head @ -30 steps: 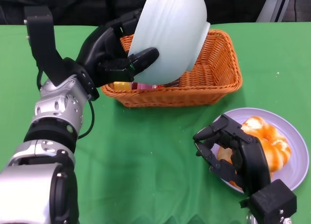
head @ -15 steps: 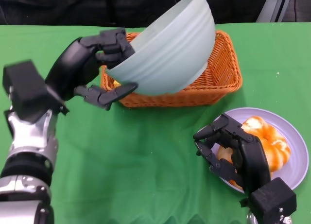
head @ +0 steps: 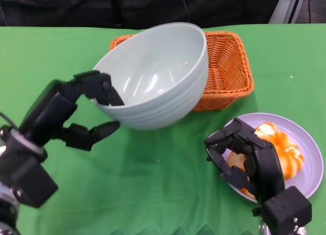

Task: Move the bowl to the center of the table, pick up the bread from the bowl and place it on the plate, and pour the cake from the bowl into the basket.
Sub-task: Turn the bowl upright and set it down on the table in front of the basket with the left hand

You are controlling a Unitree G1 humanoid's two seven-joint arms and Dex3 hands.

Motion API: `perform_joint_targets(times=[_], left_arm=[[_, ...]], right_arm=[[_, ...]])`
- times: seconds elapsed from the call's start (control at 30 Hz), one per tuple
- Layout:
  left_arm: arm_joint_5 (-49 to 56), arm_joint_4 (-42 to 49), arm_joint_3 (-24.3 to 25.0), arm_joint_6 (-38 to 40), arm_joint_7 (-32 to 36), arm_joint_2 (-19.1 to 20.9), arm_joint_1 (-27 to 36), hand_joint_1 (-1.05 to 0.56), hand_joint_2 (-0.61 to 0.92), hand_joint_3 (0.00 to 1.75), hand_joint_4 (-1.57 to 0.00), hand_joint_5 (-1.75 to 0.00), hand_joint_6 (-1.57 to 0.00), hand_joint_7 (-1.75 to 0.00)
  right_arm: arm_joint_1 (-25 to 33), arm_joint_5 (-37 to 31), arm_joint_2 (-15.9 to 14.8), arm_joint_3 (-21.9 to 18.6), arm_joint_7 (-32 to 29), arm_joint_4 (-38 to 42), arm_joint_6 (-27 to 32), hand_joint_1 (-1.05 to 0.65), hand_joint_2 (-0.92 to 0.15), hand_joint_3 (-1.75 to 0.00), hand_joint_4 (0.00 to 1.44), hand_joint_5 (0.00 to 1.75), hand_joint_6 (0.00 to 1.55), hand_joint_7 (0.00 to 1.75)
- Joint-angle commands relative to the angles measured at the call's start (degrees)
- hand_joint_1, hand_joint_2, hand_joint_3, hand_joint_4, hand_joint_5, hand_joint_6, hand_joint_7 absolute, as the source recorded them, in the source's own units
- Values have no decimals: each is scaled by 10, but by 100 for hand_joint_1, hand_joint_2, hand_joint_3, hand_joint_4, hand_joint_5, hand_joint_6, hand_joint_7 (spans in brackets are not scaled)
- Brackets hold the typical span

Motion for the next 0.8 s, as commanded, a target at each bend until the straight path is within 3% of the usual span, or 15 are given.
perform_joint_targets(times=[0.03, 0.2, 0.43, 0.57, 0.67, 0.8], left_arm=[[123, -38, 10, -13, 160, 32, 31, -5, 69, 91, -56, -175, -56, -161], [304, -91, -34, 32, 414, 72, 70, -8, 74, 87, -59, -167, -56, -158], [483, -103, -162, 135, 767, 116, 102, -4, 65, 94, -63, -165, -56, -155], [526, -79, -225, 169, 900, 125, 103, -5, 64, 94, -64, -171, -55, -162], [547, -64, -270, 188, 984, 129, 104, -5, 65, 91, -69, -162, -58, -156], [552, -71, -299, 199, 1020, 135, 115, -7, 65, 86, -72, -150, -62, -143]], right_arm=[[-3, 11, -7, -4, 6, -1, 1, -16, -74, -52, 66, 149, 61, 127], [-2, 12, -10, -6, 9, -2, 3, -18, -74, -53, 66, 149, 61, 126], [1, 11, -14, -8, 7, -7, 1, -17, -75, -51, 67, 149, 61, 126], [4, 14, -16, -9, 10, -11, 5, -18, -75, -49, 66, 148, 61, 126], [7, 18, -16, -9, 14, -15, 9, -17, -76, -49, 66, 148, 61, 126], [8, 19, -16, -10, 13, -17, 9, -16, -76, -48, 66, 147, 61, 125]])
